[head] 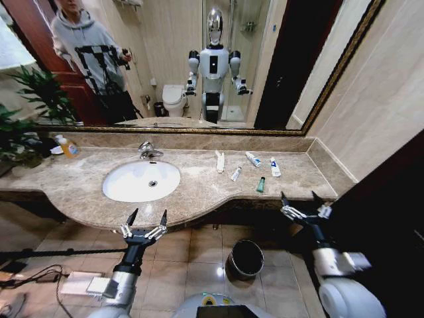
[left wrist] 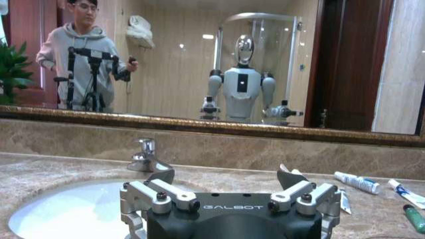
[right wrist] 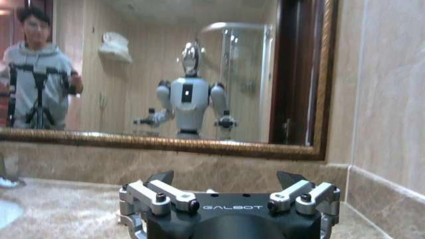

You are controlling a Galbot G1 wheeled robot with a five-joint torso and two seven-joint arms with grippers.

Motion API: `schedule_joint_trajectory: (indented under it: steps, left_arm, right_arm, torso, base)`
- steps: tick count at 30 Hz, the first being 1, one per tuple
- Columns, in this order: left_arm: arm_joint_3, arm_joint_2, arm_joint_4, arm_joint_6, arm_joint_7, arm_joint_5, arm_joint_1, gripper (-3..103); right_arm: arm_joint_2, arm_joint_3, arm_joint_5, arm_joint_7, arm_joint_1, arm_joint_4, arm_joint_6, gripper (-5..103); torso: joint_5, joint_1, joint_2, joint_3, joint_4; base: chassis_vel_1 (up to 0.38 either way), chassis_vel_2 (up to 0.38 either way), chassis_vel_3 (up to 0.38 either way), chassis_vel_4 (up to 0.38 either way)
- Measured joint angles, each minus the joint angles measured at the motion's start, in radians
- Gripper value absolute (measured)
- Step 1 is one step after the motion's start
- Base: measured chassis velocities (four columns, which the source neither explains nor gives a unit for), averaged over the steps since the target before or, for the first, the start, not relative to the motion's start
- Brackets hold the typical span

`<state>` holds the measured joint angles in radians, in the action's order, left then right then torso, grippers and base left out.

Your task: Pick up the trash from the sink and place it in the trash bin.

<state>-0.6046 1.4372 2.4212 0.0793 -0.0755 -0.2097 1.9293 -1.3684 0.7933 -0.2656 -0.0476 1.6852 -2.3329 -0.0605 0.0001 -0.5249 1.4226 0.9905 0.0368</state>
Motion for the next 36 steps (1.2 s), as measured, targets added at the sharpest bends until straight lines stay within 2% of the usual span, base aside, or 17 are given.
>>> schedule_joint_trajectory:
  steps: [1,4,6,12,16,28,33,34,36]
  left_arm:
    - [0.0,0.0,0.0,0.0,0.0,0.0,0.0,100]
    - [0.0,0.0,0.0,0.0,0.0,0.0,0.0,100]
    - [0.0,0.0,0.0,0.0,0.0,0.0,0.0,100]
    - [0.0,0.0,0.0,0.0,0.0,0.0,0.0,100]
    - [0.0,0.0,0.0,0.0,0.0,0.0,0.0,100]
    - [0.0,0.0,0.0,0.0,0.0,0.0,0.0,100]
    - [0.0,0.0,0.0,0.0,0.0,0.0,0.0,100]
    - [0.0,0.0,0.0,0.0,0.0,0.0,0.0,100]
    - [0.0,0.0,0.0,0.0,0.0,0.0,0.0,100]
  right_arm:
    - [0.026,-0.013,-0.001,0.007,-0.045,0.02,-0.04,100]
    - [0.057,-0.029,-0.008,0.013,-0.09,0.048,-0.077,100]
    - [0.105,-0.057,-0.028,0.015,-0.149,0.114,-0.111,100]
    - [0.164,-0.106,-0.029,0.016,-0.231,0.235,-0.122,100]
    - [0.193,-0.174,-0.029,0.046,-0.331,0.341,-0.137,100]
    - [0.19,-0.299,-0.036,0.083,-0.558,0.57,-0.15,100]
    - [0.184,-0.314,-0.037,0.092,-0.597,0.618,-0.159,100]
    - [0.184,-0.318,-0.038,0.093,-0.605,0.628,-0.164,103]
    - [0.18,-0.322,-0.038,0.096,-0.614,0.646,-0.168,96]
  torso:
    - [-0.0001,0.0,0.0,0.0,0.0]
    - [-0.0002,0.0,0.0,0.0,0.0]
    - [0.0001,0.0,0.0,0.0,0.0002]
    - [0.0,0.0,0.0,0.0,0.0]
    - [0.0,0.0,0.0,0.0,-0.0001]
    - [0.0,0.0,0.0,0.0,0.0]
    - [-0.0001,0.0,0.0,0.0,0.0001]
    - [-0.0001,0.0,0.0,0.0,0.0]
    - [-0.0002,0.0,0.0,0.0,0.0]
  base:
    - [0.0,0.0,0.0,0.0]
    - [0.0,0.0,0.0,0.0]
    - [0.0,0.0,0.0,0.0]
    - [0.0,0.0,0.0,0.0]
    - [0.0,0.0,0.0,0.0]
    - [0.0,0.0,0.0,0.0]
    - [0.0,0.0,0.0,0.0]
    - [0.0,0.0,0.0,0.0]
    - [0.0,0.0,0.0,0.0]
